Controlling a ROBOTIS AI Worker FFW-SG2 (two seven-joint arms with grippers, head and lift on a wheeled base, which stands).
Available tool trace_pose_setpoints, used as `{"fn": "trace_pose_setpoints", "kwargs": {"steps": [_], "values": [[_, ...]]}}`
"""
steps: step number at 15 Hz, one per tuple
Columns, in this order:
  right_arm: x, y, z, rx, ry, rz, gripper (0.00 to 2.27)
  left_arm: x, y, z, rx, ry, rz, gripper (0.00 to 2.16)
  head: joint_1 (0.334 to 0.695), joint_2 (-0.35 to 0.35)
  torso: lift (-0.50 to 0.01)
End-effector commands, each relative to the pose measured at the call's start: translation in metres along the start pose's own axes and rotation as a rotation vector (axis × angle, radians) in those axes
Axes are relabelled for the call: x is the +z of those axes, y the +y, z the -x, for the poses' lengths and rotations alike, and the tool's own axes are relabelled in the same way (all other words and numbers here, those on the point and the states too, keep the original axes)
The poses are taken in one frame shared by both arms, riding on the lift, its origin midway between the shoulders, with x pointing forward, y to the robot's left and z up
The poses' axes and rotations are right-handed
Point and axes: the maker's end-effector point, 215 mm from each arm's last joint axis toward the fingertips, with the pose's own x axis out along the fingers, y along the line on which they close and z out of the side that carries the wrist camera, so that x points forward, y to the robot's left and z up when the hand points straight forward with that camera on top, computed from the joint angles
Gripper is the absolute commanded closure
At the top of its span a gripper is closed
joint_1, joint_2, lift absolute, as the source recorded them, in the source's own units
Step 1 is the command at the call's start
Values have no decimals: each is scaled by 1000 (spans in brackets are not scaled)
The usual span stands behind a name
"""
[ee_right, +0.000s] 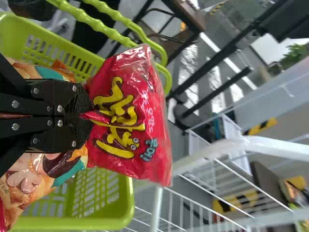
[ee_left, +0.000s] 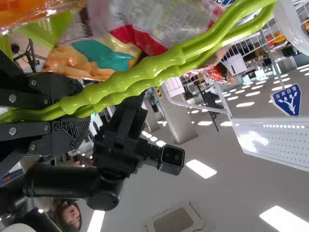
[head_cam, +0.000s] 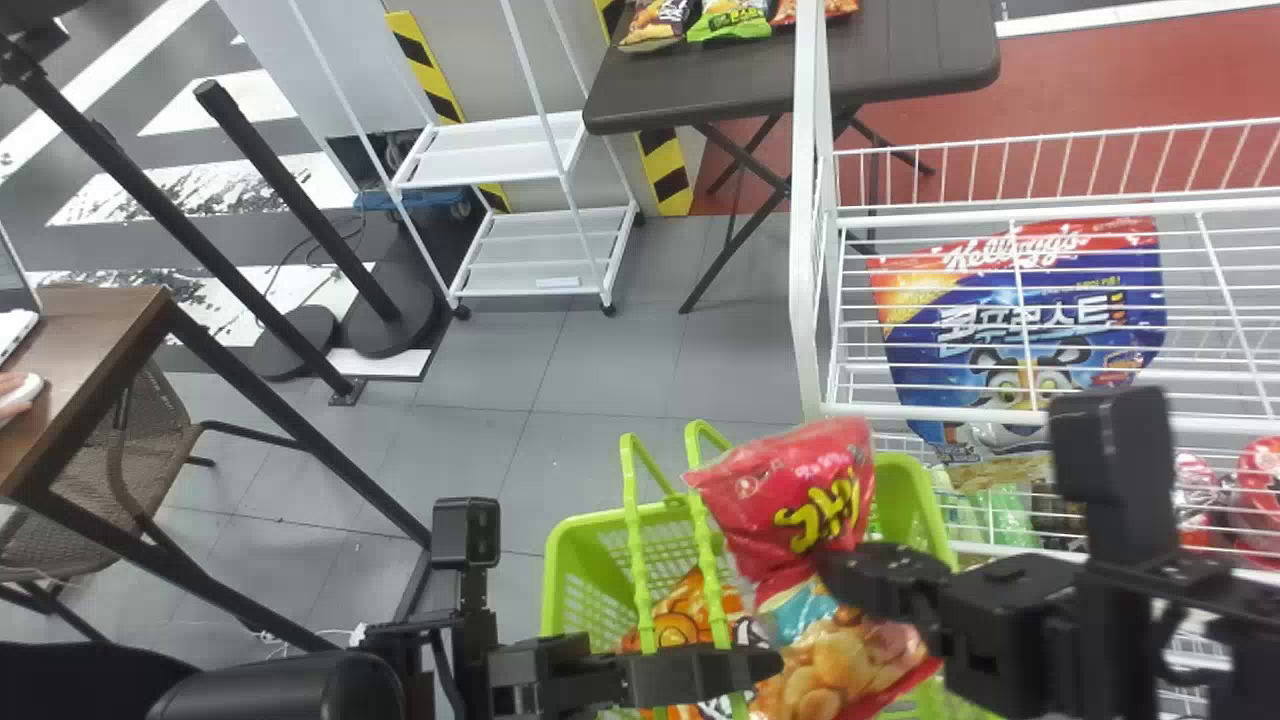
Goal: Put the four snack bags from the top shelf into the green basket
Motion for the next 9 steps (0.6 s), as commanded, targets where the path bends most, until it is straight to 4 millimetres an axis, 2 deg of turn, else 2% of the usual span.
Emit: {"fn": "trace_pose_setpoints", "kwargs": {"steps": [1, 2, 3, 4, 5, 7, 9], "values": [[-21, 7, -14, 12, 85, 7, 2253, 0, -4, -2, -14, 5, -2, 2148, 695, 350, 0], [-31, 8, -21, 16, 125, 12, 2246, 0, -5, -3, -15, 6, -1, 2148, 695, 350, 0], [-45, 9, -24, 27, 180, 12, 1939, 0, -5, -2, -14, 8, -2, 2148, 695, 350, 0], [-50, 9, -27, 33, 193, 8, 1096, -1, -5, -2, -13, 8, 0, 2148, 695, 350, 0], [-49, 7, -27, 32, 193, 7, 83, -1, -4, -1, -12, 6, 1, 2145, 695, 350, 0], [-43, 1, -18, 53, 174, -30, -1, -1, -3, 2, -5, 2, 0, 2148, 695, 350, 0], [-18, -10, 6, 80, 103, -91, 12, -1, -2, 3, -3, 1, 0, 2148, 695, 350, 0]]}}
